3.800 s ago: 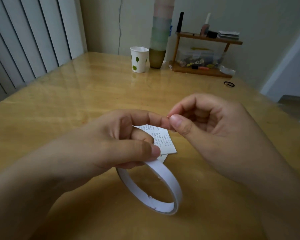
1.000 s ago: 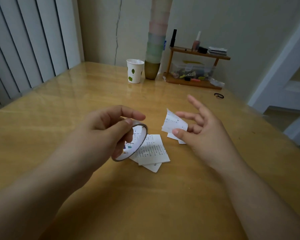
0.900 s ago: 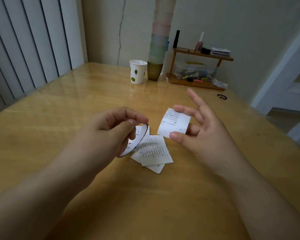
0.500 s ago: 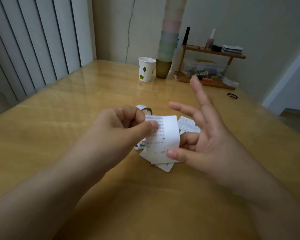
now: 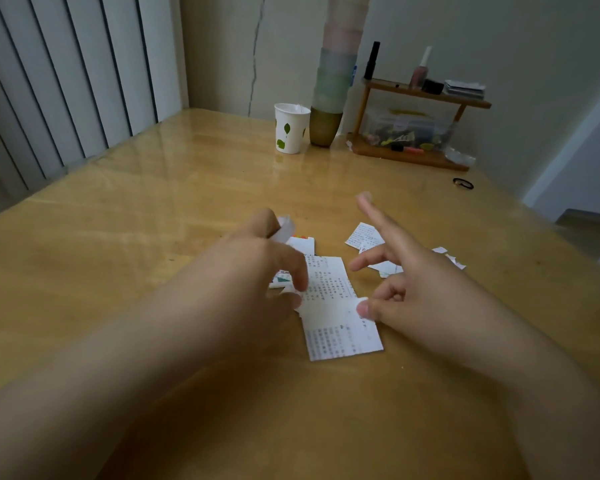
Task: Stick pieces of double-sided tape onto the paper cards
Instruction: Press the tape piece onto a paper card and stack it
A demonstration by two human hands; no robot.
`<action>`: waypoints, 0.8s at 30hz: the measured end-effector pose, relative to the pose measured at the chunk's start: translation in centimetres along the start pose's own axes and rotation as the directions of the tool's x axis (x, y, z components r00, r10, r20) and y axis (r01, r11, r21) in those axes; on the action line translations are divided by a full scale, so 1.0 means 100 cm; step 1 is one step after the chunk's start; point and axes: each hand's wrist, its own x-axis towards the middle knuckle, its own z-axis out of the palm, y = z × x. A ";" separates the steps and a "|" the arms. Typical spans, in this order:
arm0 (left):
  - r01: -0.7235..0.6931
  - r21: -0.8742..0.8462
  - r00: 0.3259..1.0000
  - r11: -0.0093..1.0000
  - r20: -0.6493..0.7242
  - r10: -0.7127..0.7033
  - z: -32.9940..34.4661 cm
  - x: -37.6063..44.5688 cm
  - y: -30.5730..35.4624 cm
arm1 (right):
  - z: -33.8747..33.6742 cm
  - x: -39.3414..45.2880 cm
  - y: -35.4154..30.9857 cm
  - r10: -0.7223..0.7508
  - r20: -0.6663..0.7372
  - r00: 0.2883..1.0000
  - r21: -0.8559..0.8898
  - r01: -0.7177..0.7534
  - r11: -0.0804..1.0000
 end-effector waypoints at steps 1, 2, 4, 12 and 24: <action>-0.024 0.021 0.998 0.999 0.059 0.023 0.000 -0.001 0.002 | -0.001 0.000 0.001 -0.003 0.015 1.000 -0.033 0.004 0.999; -0.046 0.031 0.993 0.998 0.114 0.042 0.001 -0.001 0.003 | -0.001 0.000 0.002 -0.003 0.023 1.000 -0.057 0.005 0.998; -0.083 0.057 0.977 0.995 0.199 0.070 0.002 -0.001 0.005 | -0.001 0.001 0.004 0.003 0.024 1.000 -0.080 -0.001 0.997; -0.161 0.151 0.952 0.975 0.286 0.113 0.008 -0.001 0.003 | -0.002 0.005 0.005 0.106 -0.159 0.982 0.157 -0.081 0.984; -0.183 0.093 0.946 0.979 0.288 0.150 0.010 0.000 -0.004 | -0.006 0.005 -0.003 0.285 0.537 0.794 0.479 -0.565 0.671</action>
